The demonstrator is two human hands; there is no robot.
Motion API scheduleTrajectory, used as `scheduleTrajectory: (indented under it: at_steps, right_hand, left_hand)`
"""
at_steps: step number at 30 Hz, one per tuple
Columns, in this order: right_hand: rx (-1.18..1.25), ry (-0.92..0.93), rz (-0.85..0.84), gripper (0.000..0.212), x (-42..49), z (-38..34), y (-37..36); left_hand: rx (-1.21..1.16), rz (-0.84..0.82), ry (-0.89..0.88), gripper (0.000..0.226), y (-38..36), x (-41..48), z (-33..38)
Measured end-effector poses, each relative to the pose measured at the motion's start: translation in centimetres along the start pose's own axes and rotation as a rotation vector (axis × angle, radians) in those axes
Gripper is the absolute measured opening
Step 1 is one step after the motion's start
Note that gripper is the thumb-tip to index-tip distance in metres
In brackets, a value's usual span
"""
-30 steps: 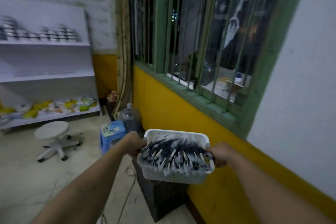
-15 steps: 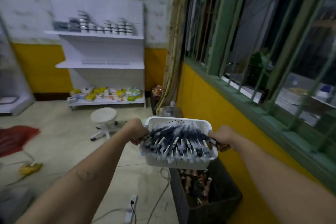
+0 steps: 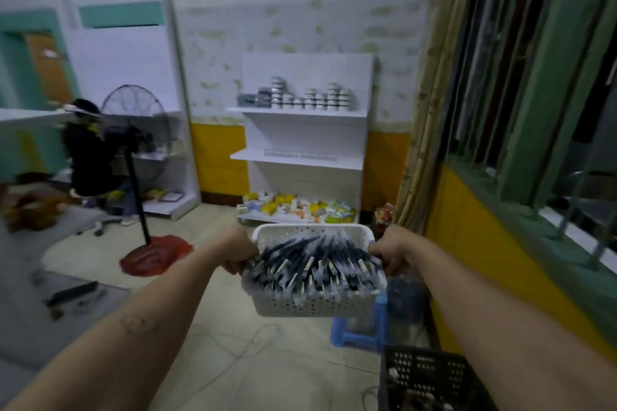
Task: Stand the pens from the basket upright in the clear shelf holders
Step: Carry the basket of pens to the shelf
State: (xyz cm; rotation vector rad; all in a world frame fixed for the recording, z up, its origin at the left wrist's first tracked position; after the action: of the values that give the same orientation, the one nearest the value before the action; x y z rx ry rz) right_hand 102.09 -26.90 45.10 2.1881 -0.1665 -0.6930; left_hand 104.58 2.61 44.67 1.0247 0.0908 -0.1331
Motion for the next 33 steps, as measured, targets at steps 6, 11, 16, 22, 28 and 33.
scheduleTrajectory:
  at_steps: [6, 11, 16, 22, 28, 33]
  right_hand:
    - [-0.09, 0.101, -0.07, 0.024, 3.9, -7.7, -2.4]
    - [-0.113, 0.156, -0.093, 0.021, 8.4, -15.0, -5.4]
    - [-0.097, 0.126, -0.11, 0.029, 14.3, -22.9, -8.8]
    - [-0.098, 0.097, -0.048, 0.014, 19.4, -30.5, -11.6]
    - [-0.094, 0.043, -0.019, 0.023, 25.0, -36.2, -12.4]
    - [-0.09, -0.013, -0.054, 0.024, 31.8, -40.9, -14.0]
  left_hand:
    - [-0.038, 0.063, 0.072, 0.018, 4.7, 3.0, -3.6]
    - [-0.075, 0.103, 0.11, 0.019, 7.8, 8.3, -8.5]
    - [-0.117, 0.121, 0.103, 0.022, 11.5, 16.3, -13.7]
    - [-0.149, 0.099, 0.086, 0.027, 14.4, 25.6, -18.5]
    - [-0.181, 0.094, 0.102, 0.03, 15.0, 33.5, -21.5]
    - [-0.182, 0.078, 0.117, 0.027, 16.1, 41.5, -23.5]
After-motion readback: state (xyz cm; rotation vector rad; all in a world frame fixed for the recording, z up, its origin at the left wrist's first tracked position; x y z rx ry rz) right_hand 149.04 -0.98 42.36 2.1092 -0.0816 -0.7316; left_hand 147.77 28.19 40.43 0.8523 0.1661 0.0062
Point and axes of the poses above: each hand's wrist, its own x-axis towards the middle knuckle, its own y-axis out of the back of the hand, z = x × y, the point moved 1 cm from there along x, towards the middle knuckle, and after that the axes turned 12 degrees about -y, right-handed, at the moved point
